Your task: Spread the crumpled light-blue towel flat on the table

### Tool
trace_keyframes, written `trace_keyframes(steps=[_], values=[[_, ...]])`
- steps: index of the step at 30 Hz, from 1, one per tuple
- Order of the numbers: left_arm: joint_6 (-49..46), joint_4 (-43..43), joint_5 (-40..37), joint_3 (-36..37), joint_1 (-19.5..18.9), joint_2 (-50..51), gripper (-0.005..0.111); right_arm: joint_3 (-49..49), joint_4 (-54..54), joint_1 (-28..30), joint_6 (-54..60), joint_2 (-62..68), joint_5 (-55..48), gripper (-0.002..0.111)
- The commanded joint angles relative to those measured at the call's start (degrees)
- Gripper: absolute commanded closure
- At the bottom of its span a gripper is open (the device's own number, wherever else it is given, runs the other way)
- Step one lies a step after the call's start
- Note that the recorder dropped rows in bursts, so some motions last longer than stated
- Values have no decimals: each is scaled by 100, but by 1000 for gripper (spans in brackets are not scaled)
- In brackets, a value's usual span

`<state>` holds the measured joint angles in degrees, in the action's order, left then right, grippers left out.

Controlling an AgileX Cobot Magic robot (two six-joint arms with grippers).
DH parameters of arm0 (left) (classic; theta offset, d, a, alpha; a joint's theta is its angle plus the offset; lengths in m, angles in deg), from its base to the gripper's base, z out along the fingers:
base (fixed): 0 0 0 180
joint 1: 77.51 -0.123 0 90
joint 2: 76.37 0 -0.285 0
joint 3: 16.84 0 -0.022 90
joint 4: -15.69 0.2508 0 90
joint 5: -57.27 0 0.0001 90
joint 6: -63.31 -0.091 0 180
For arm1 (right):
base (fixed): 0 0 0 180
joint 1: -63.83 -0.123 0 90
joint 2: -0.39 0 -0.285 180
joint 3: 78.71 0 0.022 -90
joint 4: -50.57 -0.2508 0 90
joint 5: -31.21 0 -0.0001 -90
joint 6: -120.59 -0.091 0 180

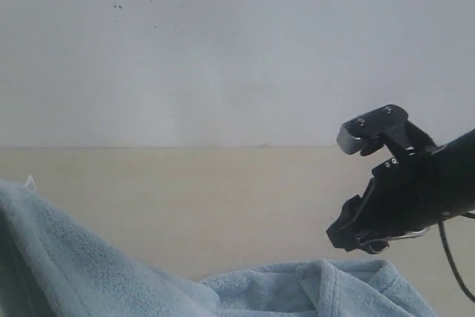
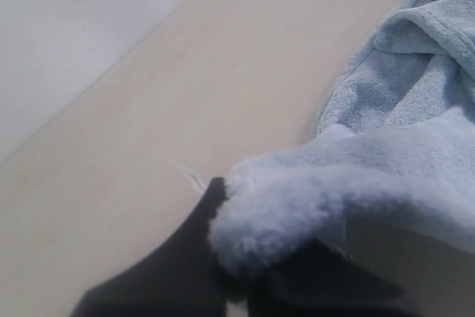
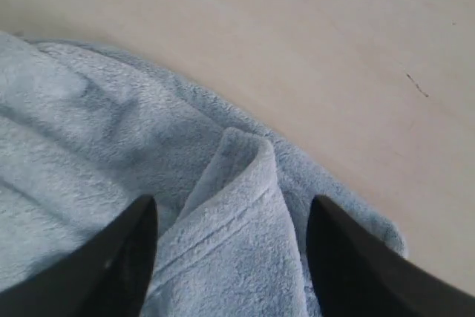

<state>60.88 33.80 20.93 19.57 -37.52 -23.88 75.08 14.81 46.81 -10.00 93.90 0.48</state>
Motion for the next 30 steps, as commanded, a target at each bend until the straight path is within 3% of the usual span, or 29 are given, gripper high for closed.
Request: trace_keyframes(steps=[1,11,20,23,27,28,30], values=[[61,-68,25,25,-25,-34,103,367,287,-17,72,708,173,52],[61,-68,25,25,-25,-34,103,571,462,-26,171,1742,310,52],[61,-68,25,25,-25,-34,103,571,483,-622,263,2150,480,53],[61,-92,-3,25,-25,-34,103,571,483,-699,214,2150,517,68],[61,-118,-90,25,-25,-34,103,571,648,-609,-238,2097,395,105],[61,-118,-115,25,-25,-34,103,571,693,-579,-406,2062,357,109],[61,-118,-127,25,-25,-34,103,571,754,-471,-471,1907,268,105]])
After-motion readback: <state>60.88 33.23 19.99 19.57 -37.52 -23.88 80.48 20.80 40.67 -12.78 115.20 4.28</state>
